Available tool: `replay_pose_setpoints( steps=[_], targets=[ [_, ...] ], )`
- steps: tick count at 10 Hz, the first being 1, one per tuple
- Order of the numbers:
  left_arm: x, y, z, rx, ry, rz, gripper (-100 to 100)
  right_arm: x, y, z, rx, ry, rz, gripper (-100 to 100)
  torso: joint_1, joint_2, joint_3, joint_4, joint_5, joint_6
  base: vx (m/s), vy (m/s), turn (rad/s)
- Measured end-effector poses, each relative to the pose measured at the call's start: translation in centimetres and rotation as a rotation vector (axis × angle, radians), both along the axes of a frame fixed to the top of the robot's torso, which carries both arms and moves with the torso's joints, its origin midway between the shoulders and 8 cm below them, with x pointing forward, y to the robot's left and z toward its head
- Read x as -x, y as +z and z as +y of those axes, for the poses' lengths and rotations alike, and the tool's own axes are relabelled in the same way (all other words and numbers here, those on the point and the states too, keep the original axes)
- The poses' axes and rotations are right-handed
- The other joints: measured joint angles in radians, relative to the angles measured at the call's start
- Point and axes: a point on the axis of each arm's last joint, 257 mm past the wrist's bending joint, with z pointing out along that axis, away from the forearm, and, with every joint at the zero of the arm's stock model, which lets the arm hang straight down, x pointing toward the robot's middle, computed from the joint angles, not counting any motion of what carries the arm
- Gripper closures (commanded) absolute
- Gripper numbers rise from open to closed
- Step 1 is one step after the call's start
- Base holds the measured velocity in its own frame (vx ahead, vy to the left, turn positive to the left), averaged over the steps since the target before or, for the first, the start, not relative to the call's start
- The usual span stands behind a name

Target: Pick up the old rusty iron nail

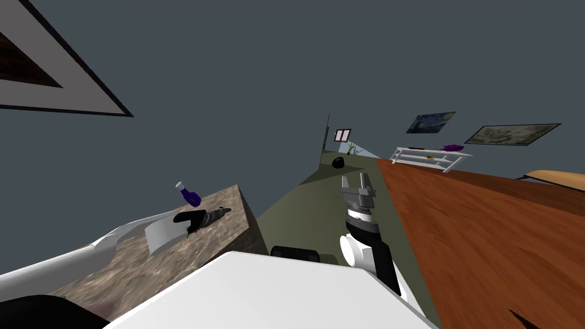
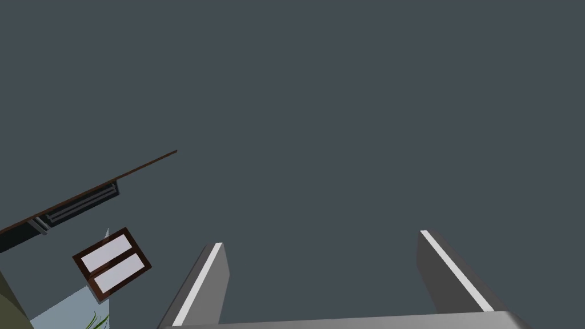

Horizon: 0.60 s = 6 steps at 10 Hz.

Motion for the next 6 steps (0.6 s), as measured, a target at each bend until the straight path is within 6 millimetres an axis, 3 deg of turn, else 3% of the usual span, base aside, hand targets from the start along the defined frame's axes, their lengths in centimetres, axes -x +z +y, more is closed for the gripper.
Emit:
replay_pose_setpoints(
  steps=[4, 5, 6],
  targets=[
    [4.0, -0.8, 4.1, -0.076, 0.065, 0.139, -100, 0.0, 0.0, 0.0, 0.0, 0.0, 0.0, 0, -0.003, 0.001, 0.0, 0.0, -0.001, 0.0, 0.061, 0.041, -0.098],
    [4.1, -0.8, 4.2, -0.078, 0.067, 0.143, 0, 0.0, 0.0, 0.0, 0.0, 0.0, 0.0, 0, -0.004, 0.003, 0.001, 0.001, -0.001, -0.001, 0.006, 0.004, 0.001],
    [4.1, -0.8, 4.2, -0.078, 0.067, 0.143, -100, 0.0, 0.0, 0.0, 0.0, 0.0, 0.0, 0, -0.006, 0.004, 0.003, 0.001, -0.001, -0.001, -0.073, 0.065, -0.206]
  ],
)
